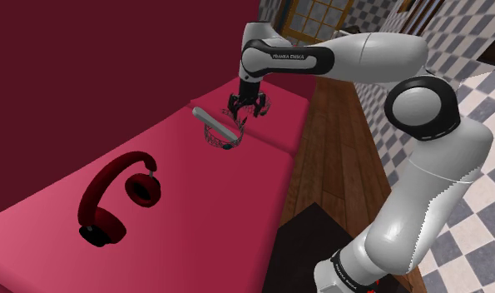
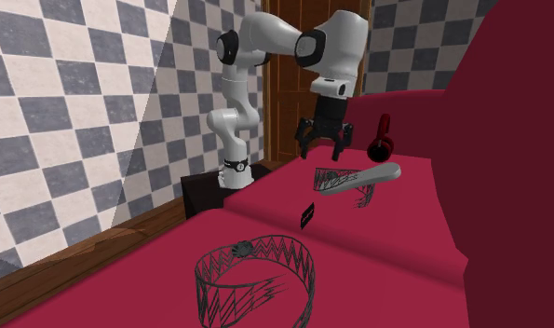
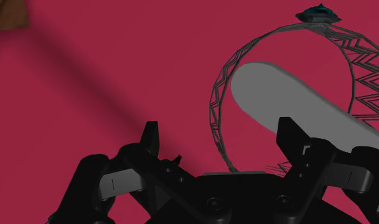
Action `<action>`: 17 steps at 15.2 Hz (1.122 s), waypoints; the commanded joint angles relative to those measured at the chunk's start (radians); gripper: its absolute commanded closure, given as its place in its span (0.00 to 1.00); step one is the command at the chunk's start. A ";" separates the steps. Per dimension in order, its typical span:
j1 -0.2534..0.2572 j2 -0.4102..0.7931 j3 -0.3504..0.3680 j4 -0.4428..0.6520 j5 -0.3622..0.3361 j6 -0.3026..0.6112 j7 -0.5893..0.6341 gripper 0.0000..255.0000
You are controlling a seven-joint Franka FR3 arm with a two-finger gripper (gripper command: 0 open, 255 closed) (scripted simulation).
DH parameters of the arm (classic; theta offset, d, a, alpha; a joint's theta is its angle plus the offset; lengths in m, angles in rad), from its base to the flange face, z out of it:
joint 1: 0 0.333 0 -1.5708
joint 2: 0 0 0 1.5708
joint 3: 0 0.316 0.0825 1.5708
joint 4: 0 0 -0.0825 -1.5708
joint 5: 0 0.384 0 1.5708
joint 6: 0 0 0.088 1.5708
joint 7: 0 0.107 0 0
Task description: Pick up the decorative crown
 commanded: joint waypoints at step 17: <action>0.000 0.018 -0.001 -0.036 -0.005 0.053 0.009 1.00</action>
